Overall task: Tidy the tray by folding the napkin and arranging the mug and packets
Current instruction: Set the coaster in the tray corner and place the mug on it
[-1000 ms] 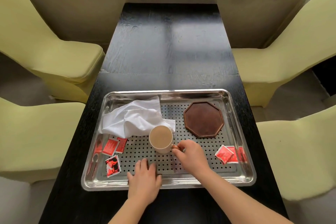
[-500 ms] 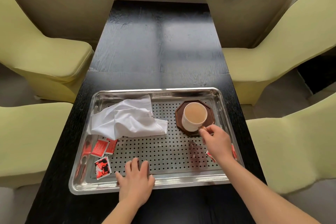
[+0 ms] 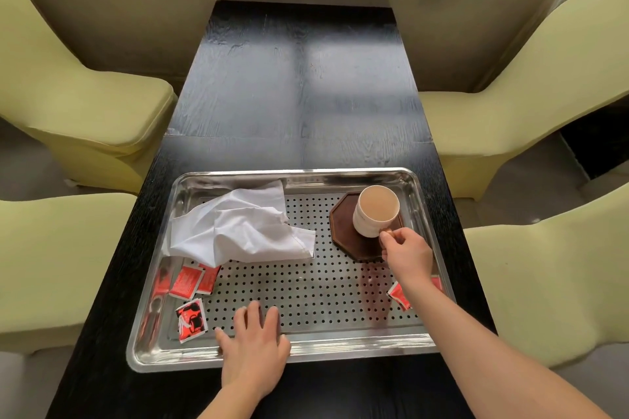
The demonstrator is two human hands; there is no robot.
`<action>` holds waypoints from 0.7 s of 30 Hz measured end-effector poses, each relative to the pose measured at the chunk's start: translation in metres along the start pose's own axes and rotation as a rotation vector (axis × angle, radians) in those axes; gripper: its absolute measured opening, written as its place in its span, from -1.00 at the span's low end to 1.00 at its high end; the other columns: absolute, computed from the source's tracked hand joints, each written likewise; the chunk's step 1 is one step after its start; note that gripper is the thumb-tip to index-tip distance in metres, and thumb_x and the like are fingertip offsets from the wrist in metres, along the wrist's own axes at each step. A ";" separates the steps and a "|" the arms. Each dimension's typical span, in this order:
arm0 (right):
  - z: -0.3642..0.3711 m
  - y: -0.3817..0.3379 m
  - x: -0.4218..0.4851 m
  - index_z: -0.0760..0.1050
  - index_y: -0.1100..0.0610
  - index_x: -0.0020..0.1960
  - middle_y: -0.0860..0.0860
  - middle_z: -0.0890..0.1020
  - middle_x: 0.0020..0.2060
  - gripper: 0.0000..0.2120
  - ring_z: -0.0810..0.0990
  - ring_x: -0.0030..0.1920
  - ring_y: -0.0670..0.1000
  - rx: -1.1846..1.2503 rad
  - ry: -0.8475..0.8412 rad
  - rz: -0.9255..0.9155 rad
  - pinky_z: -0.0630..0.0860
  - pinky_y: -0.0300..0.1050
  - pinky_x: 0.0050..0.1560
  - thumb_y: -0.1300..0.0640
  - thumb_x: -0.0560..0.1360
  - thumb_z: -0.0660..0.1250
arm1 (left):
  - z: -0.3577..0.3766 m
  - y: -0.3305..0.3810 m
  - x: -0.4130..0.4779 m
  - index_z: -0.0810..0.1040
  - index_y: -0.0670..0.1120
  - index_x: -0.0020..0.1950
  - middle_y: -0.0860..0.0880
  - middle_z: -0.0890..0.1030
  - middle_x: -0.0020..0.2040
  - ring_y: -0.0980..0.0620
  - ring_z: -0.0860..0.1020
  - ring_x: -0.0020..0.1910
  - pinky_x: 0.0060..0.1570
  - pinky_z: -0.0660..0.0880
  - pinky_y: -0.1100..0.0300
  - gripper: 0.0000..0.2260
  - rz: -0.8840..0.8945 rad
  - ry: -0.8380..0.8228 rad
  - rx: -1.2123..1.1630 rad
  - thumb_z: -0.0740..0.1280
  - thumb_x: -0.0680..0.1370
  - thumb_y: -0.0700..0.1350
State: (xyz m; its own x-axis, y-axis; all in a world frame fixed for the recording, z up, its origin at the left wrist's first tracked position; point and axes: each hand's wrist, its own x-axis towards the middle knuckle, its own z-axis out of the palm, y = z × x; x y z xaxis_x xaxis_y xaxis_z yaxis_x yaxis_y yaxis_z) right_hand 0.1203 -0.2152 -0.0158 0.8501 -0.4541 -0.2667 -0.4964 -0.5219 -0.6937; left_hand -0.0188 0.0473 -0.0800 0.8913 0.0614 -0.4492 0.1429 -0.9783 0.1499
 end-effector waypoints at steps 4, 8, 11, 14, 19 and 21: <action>0.001 0.000 0.002 0.56 0.03 -0.16 -0.01 0.69 -0.23 -0.82 0.67 -0.13 0.04 0.041 -0.029 0.024 0.62 0.10 0.02 -0.06 0.54 0.37 | 0.002 -0.001 0.000 0.25 0.19 0.29 0.01 0.20 0.43 -0.06 0.11 0.44 0.32 0.16 -0.34 -0.65 -0.003 0.004 0.022 0.04 0.51 0.14; -0.004 0.002 0.001 0.58 0.01 -0.14 -0.06 0.70 -0.25 -0.84 0.71 -0.22 -0.05 0.124 -0.124 0.015 0.67 0.09 -0.01 -0.06 0.49 0.43 | 0.003 -0.001 0.001 0.24 0.19 0.27 0.01 0.19 0.42 -0.06 0.10 0.43 0.31 0.16 -0.34 -0.66 -0.002 0.004 0.027 0.01 0.50 0.14; -0.009 0.009 -0.004 0.58 -0.05 0.00 -0.12 0.67 -0.11 -0.85 0.69 -0.09 -0.05 0.113 -0.186 -0.035 0.66 0.06 0.03 -0.03 0.47 0.46 | 0.003 -0.001 0.001 0.22 0.20 0.27 0.02 0.17 0.41 -0.06 0.09 0.43 0.32 0.15 -0.35 -0.67 -0.004 -0.001 0.024 0.01 0.50 0.14; -0.018 0.024 -0.006 0.55 -0.01 0.20 -0.12 0.63 0.02 -0.71 0.60 0.01 -0.06 -0.014 -0.159 -0.051 0.54 -0.11 -0.02 0.06 0.50 0.42 | 0.002 -0.001 0.000 0.23 0.19 0.27 0.03 0.18 0.40 -0.05 0.09 0.43 0.33 0.15 -0.34 -0.68 -0.001 0.002 0.016 0.02 0.51 0.13; -0.037 0.053 -0.007 0.52 0.05 0.30 -0.02 0.60 0.20 -0.69 0.56 0.13 -0.01 -0.247 -0.133 -0.061 0.54 -0.09 0.02 0.20 0.57 0.31 | -0.001 0.000 0.000 0.24 0.17 0.28 0.02 0.21 0.38 -0.04 0.13 0.40 0.31 0.18 -0.29 -0.66 -0.002 0.003 0.003 0.03 0.51 0.11; -0.043 0.058 -0.006 0.52 0.03 0.32 -0.03 0.58 0.23 -0.67 0.54 0.21 0.00 -0.388 -0.152 -0.138 0.55 -0.04 0.10 0.19 0.56 0.32 | -0.002 0.000 0.000 0.26 0.17 0.28 0.02 0.22 0.39 -0.04 0.14 0.40 0.31 0.18 -0.28 -0.67 -0.002 0.009 -0.001 0.05 0.52 0.11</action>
State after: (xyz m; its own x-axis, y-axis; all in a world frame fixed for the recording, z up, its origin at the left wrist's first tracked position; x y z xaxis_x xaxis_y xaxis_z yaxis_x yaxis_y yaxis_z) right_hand 0.0785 -0.2740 -0.0259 0.9150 -0.2646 -0.3045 -0.3807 -0.8161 -0.4348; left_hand -0.0182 0.0479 -0.0786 0.8947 0.0653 -0.4419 0.1455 -0.9779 0.1499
